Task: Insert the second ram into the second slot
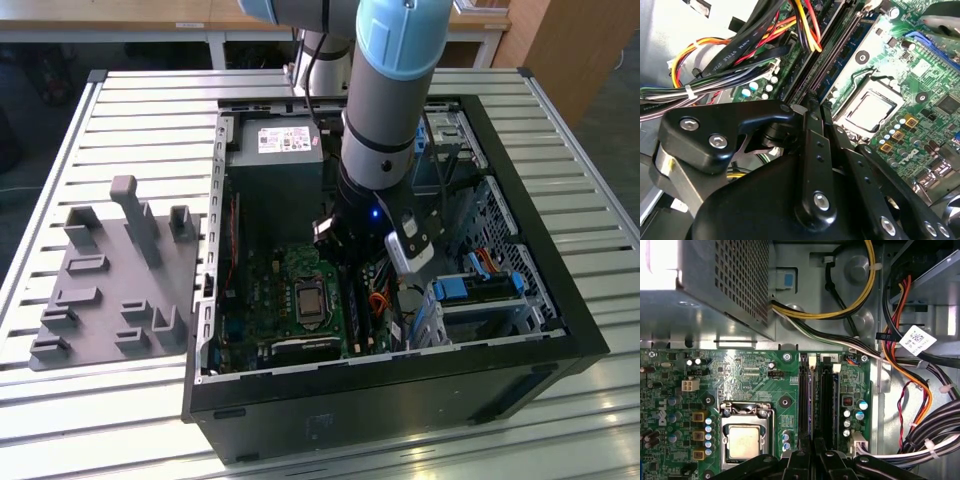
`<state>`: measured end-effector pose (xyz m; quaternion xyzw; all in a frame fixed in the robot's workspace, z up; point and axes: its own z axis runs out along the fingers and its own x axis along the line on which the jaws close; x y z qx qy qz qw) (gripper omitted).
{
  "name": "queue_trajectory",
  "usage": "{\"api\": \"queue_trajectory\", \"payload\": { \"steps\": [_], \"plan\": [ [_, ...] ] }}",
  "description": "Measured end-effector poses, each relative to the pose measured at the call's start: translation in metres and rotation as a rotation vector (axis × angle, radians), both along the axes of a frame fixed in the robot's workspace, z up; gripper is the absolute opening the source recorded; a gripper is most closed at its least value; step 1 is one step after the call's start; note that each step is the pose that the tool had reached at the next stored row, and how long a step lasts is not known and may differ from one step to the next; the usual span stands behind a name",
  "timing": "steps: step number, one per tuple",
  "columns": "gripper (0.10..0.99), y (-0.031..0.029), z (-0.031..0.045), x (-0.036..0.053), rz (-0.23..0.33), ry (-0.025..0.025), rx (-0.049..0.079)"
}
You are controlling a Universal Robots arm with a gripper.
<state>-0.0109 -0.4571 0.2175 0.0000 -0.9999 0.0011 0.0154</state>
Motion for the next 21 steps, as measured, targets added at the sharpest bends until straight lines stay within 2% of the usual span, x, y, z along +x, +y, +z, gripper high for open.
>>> {"api": "queue_trajectory", "payload": {
  "steps": [21],
  "plan": [
    [0.137,-0.0001,-0.0012,0.0009,-0.006,0.0003,0.0]
  ]
}}
